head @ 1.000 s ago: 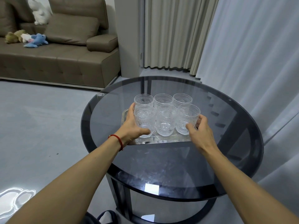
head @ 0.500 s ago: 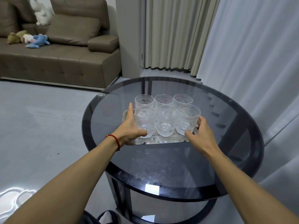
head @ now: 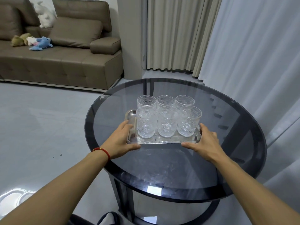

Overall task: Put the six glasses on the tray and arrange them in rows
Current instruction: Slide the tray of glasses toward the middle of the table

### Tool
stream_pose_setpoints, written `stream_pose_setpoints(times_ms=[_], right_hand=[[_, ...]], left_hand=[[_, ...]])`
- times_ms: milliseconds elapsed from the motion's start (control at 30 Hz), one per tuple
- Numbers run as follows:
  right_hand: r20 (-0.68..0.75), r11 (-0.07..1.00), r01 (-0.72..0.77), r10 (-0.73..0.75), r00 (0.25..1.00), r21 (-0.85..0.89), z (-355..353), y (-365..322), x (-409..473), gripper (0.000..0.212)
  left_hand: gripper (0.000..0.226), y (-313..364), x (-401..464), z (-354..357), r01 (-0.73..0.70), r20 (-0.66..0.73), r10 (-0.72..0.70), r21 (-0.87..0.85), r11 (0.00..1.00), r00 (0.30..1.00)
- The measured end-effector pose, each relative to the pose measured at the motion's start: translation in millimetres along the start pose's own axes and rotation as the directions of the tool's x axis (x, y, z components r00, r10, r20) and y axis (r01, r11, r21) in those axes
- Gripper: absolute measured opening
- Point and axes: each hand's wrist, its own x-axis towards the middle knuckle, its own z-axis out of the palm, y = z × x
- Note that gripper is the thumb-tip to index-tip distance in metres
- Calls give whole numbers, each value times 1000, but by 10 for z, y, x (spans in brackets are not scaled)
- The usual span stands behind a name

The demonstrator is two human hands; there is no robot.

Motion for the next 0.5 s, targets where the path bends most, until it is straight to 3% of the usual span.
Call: stream_pose_setpoints(times_ms=[100,233,333,500], right_hand=[[-75,999,2,2,997,49,109,-100,-2,120],[-129,991,21,-4,992,131,276,-252,90,107],[-133,987,16,6,991,159,368,-369,227,103],[-131,987,-3,24,991,158,531,-541,551,102]], left_hand=[[78,-58,77,-43,61,-80,-63,-21,998,995],[52,-160,211,-64,166,-119,-165,-5,986,979],[35,-222,346,-59,176,-200,-166,36,984,966],[40,-410,685,-102,263,-176,-256,19,964,951]])
